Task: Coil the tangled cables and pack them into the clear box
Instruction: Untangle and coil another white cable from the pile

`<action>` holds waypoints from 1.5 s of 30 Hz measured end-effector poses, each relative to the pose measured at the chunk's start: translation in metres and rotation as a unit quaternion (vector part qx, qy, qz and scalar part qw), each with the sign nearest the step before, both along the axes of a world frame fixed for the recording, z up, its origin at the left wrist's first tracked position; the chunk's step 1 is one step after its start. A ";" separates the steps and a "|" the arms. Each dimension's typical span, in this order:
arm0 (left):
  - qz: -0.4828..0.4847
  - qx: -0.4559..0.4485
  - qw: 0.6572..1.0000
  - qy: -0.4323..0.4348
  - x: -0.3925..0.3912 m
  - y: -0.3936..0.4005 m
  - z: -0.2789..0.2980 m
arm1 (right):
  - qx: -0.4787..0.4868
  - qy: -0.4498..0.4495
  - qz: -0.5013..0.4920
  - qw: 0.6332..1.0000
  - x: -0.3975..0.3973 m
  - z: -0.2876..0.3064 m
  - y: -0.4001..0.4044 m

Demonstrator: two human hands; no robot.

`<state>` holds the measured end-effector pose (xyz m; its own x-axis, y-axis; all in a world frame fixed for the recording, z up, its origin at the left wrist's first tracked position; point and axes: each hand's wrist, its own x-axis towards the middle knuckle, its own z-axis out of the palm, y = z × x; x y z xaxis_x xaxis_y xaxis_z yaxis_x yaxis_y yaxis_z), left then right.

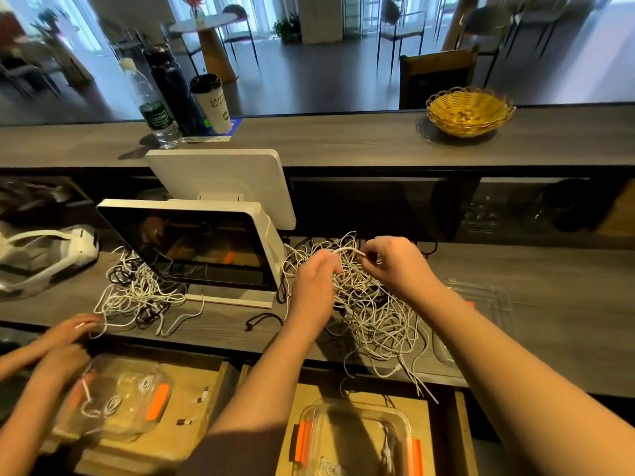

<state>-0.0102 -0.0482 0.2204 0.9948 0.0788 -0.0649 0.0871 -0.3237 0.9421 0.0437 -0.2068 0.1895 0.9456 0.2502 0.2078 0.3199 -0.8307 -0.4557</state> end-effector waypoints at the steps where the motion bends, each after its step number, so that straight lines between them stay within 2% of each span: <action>1: 0.017 -0.015 1.000 -0.019 -0.001 0.001 0.004 | 0.010 0.046 -0.005 0.999 0.003 -0.012 -0.003; 4: 0.063 -0.054 0.994 -0.065 -0.004 0.011 0.013 | 0.091 0.173 -0.033 0.980 0.009 -0.049 -0.014; 8: 0.064 -0.144 0.985 -0.070 -0.005 0.027 0.020 | 0.218 0.264 -0.124 0.932 0.011 -0.084 -0.027; 11: 0.034 -0.194 0.979 -0.049 -0.006 0.032 0.019 | 0.363 0.295 -0.172 0.867 0.015 -0.088 -0.033; 13: 0.047 -0.229 0.972 -0.035 -0.006 0.036 0.013 | 0.397 0.278 -0.181 0.856 0.020 -0.082 -0.033; 17: 0.139 -0.256 0.956 0.023 0.001 0.051 -0.009 | 0.406 0.188 -0.160 0.880 0.040 -0.051 -0.026; 20: 0.162 -0.170 0.969 0.075 0.008 0.060 -0.025 | 0.392 0.146 -0.119 0.901 0.050 -0.015 -0.025; 23: 0.172 -0.103 0.973 0.113 0.012 0.063 -0.036 | 0.417 0.123 -0.056 0.899 0.054 0.021 -0.025; 26: 0.198 -0.048 0.973 0.108 0.014 0.061 -0.039 | 0.421 0.097 0.001 0.902 0.055 0.050 -0.026; 28: 0.204 0.010 0.975 0.087 0.014 0.060 -0.040 | 0.386 0.082 0.019 0.919 0.048 0.060 -0.024; 31: 0.145 0.028 0.988 0.040 0.012 0.055 -0.032 | 0.304 0.074 0.042 0.949 0.033 0.060 -0.017; 34: 0.066 0.039 0.997 0.011 0.008 0.043 -0.018 | 0.182 0.058 0.062 0.980 0.023 0.054 -0.007; 37: -0.013 0.082 0.996 0.014 0.005 0.035 -0.006 | 0.100 0.047 0.079 0.991 0.018 0.047 0.004; 39: -0.025 0.098 0.995 0.011 0.006 0.032 -0.006 | 0.087 0.052 0.089 0.991 0.015 0.043 0.008; 42: -0.014 0.108 0.994 0.013 0.012 0.030 -0.011 | 0.134 0.082 0.077 0.985 0.012 0.041 0.007; 45: -0.026 0.042 0.999 0.023 0.015 0.030 -0.013 | 0.173 0.107 0.083 0.976 0.011 0.040 0.008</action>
<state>0.0043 -0.0184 0.2078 0.9938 0.0341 -0.1061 0.1108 -0.4069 0.9067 0.0551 -0.1990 0.2290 0.9292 0.3531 0.1091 0.3034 -0.5601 -0.7709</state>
